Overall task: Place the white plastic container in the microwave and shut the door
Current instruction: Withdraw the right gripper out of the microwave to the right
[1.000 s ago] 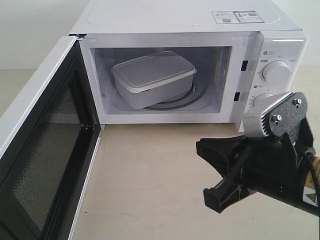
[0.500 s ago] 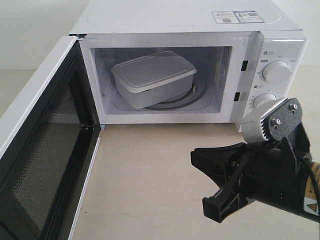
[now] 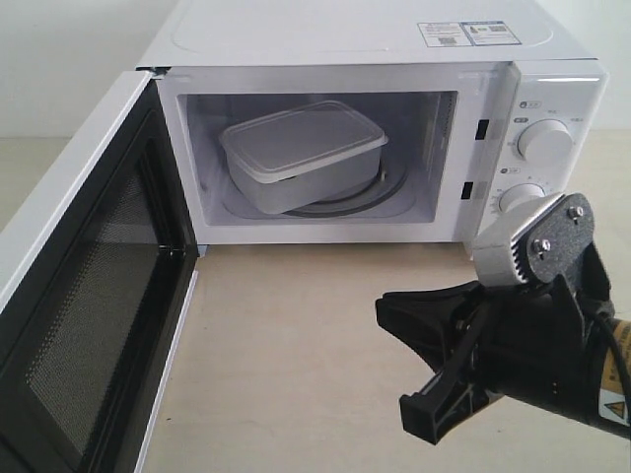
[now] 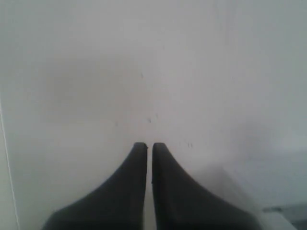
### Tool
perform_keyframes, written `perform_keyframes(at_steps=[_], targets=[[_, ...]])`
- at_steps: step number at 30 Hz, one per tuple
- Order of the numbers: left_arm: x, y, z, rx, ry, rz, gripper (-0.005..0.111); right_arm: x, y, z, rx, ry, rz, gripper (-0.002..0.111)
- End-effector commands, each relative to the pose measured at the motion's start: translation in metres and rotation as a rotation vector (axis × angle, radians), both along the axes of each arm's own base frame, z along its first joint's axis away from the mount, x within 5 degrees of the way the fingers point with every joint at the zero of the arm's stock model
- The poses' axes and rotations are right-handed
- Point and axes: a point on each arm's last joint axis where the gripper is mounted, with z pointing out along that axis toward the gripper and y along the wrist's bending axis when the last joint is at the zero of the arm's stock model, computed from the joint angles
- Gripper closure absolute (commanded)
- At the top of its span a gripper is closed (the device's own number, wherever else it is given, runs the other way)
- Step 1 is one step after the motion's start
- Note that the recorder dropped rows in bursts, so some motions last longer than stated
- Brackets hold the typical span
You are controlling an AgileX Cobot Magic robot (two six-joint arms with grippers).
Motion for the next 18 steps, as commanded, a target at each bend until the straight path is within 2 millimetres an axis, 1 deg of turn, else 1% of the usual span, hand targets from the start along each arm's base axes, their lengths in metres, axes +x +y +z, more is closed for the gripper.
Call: perform_keyframes(at_steps=[1, 2, 4, 9, 12, 15, 18], targets=[[0.034, 0.001, 0.005, -0.125, 0.438, 0.002, 0.102, -0.001, -0.001, -0.001, -0.022, -0.003, 0.006, 0.108], [0.042, 0.001, 0.005, -0.127, 0.482, 0.006, 0.102, -0.001, -0.001, -0.002, -0.030, 0.002, 0.006, 0.108], [0.054, 0.001, 0.004, -0.126, 0.502, 0.006, 0.102, -0.002, -0.001, -0.003, -0.048, 0.002, 0.015, 0.108], [0.077, 0.000, 0.005, -0.121, 0.457, -0.005, 0.102, -0.009, 0.003, -0.002, -0.082, -0.075, 0.141, 0.108], [0.082, 0.000, 0.007, -0.120, 0.427, -0.009, 0.102, -0.014, -0.002, -0.002, -0.055, -0.024, 0.104, 0.108], [0.082, 0.000, 0.007, -0.120, 0.429, -0.009, 0.102, -0.020, -0.015, 0.000, -0.111, -0.010, 0.042, 0.108], [0.082, 0.000, 0.004, -0.145, 0.460, -0.011, 0.102, -0.025, -0.030, 0.006, -0.173, -0.002, -0.050, 0.108]])
